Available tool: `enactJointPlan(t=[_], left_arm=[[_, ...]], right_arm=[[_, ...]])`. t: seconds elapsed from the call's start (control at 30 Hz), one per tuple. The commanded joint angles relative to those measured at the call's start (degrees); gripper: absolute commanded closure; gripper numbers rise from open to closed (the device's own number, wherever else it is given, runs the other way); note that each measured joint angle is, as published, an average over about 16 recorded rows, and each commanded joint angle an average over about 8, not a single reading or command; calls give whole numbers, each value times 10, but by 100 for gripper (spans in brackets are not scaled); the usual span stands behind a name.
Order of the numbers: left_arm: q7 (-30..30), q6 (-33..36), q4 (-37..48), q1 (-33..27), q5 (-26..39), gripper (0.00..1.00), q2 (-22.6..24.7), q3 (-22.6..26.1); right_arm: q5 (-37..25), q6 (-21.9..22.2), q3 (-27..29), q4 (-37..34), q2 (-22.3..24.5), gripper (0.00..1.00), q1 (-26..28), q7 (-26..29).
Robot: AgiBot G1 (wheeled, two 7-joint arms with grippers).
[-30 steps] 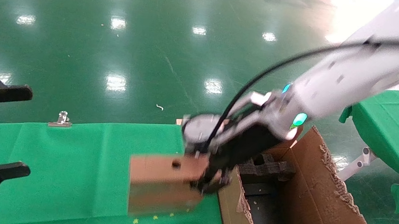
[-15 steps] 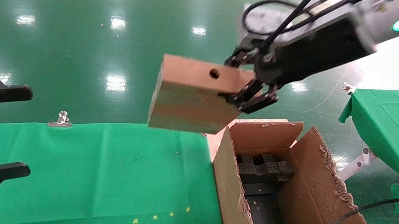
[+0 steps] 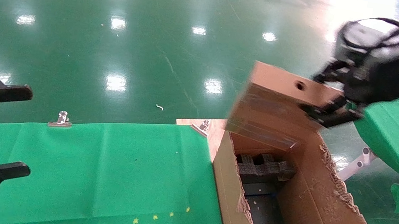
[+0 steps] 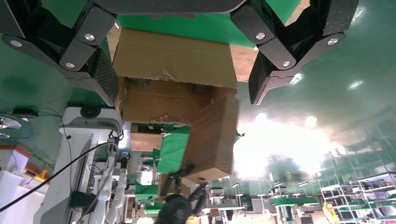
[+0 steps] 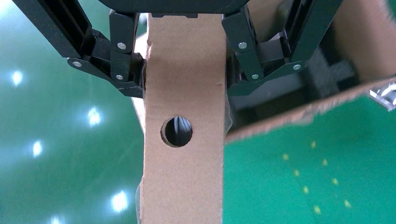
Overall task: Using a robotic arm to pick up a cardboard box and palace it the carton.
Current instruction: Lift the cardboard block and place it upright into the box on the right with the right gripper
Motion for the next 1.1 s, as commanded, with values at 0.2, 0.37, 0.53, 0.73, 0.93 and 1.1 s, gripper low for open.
enactJointPlan(t=[0.2, 0.37, 0.53, 0.73, 0.93, 1.1], left_arm=[[0, 0, 0, 0, 0, 0, 0, 0], [0, 0, 0, 0, 0, 0, 0, 0], [0, 0, 0, 0, 0, 0, 0, 0], [0, 0, 0, 0, 0, 0, 0, 0], [0, 0, 0, 0, 0, 0, 0, 0], [0, 0, 0, 0, 0, 0, 0, 0]], right_arm=[[-12, 0, -65, 70, 88, 100, 45, 60], [-14, 2, -101, 120, 131, 100, 68, 101], [-15, 1, -123, 150, 153, 100, 85, 124], [-15, 5, -127, 153, 155, 100, 85, 127], [-16, 47, -138, 161, 170, 100, 66, 197], [-47, 98, -154, 210, 196, 100, 45, 323]])
